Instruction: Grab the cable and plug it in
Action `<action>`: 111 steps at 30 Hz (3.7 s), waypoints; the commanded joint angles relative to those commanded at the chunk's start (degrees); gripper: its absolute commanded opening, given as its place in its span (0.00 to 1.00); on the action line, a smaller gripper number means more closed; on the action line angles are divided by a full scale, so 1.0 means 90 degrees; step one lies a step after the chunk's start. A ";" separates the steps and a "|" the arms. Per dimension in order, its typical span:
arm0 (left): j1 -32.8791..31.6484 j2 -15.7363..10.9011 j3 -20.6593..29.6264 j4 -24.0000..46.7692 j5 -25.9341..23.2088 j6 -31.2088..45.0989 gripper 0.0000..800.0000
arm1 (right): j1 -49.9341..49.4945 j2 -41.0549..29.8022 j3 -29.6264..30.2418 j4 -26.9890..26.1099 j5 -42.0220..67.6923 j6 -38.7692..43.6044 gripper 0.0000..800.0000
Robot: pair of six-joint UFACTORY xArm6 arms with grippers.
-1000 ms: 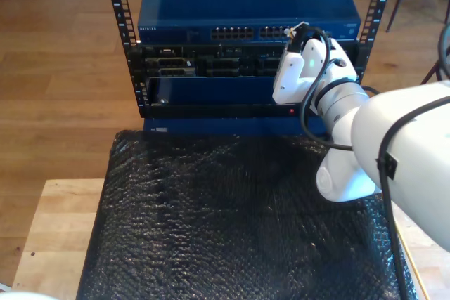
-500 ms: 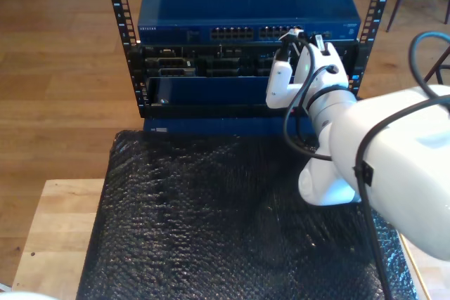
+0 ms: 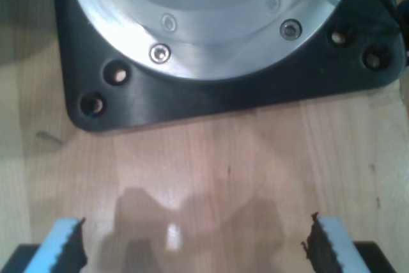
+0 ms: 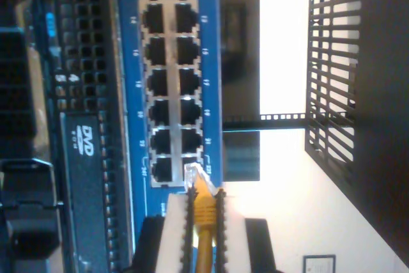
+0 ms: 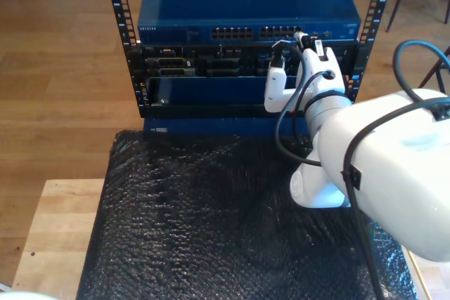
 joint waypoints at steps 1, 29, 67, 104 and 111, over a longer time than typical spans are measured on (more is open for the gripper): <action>0.0000 0.0000 0.0010 0.0000 0.0000 0.0000 1.00 | 0.0000 0.0020 -0.0020 0.0000 0.0000 0.0000 0.00; 0.0000 0.0000 0.0000 0.0000 0.0000 0.0000 1.00 | 0.0059 0.0137 -0.0186 0.0234 -0.0176 -0.0322 0.00; 0.0000 0.0000 0.0000 0.0000 0.0000 0.0000 1.00 | 0.0059 0.0283 -0.0322 0.0342 -0.0166 -0.0361 0.00; 0.0000 0.0000 0.0000 0.0000 0.0000 0.0000 1.00 | 0.0059 0.0361 -0.0420 0.0342 -0.0166 -0.0342 0.00; 0.0000 0.0000 0.0000 0.0000 0.0000 0.0000 1.00 | 0.0068 0.0361 -0.0449 0.0342 -0.0186 -0.0322 0.00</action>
